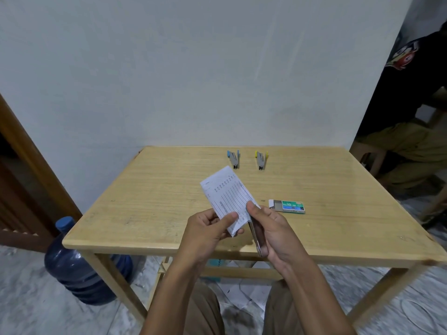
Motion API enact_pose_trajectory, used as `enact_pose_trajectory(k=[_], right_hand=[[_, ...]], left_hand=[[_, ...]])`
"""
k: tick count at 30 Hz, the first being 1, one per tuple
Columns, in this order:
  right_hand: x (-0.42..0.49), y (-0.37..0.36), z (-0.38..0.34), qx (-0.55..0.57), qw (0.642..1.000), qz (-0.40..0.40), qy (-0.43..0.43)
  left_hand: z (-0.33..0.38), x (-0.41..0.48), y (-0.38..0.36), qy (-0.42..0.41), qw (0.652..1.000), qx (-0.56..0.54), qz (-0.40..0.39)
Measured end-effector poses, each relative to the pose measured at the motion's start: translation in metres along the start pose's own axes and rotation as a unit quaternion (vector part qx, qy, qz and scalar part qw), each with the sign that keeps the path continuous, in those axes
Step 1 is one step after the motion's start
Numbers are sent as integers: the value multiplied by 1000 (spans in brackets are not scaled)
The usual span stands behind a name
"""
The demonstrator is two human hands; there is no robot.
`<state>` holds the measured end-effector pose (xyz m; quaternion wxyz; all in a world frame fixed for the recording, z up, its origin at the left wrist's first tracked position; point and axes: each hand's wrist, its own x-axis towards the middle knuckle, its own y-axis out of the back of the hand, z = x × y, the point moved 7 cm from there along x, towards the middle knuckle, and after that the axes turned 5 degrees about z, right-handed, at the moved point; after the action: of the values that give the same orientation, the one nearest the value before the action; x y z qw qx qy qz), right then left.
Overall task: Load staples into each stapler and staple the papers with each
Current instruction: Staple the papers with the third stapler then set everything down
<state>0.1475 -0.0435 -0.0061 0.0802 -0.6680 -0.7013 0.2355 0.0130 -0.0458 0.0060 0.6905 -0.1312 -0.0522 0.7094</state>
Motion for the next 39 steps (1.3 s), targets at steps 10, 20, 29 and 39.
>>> enact_pose_trajectory(k=[10,20,29,39], right_hand=[[4,2,3,-43,998,42,22],[7,9,-17,-183,973,124,63],[12,6,-13,-223,961,143,77],[43,8,-20,-318,940,125,5]], left_hand=[[-3,10,10,19,1000,-2,14],[-5,11,14,59,998,6,-23],[19,22,42,-77,980,130,129],[54,162,117,-93,895,369,233]])
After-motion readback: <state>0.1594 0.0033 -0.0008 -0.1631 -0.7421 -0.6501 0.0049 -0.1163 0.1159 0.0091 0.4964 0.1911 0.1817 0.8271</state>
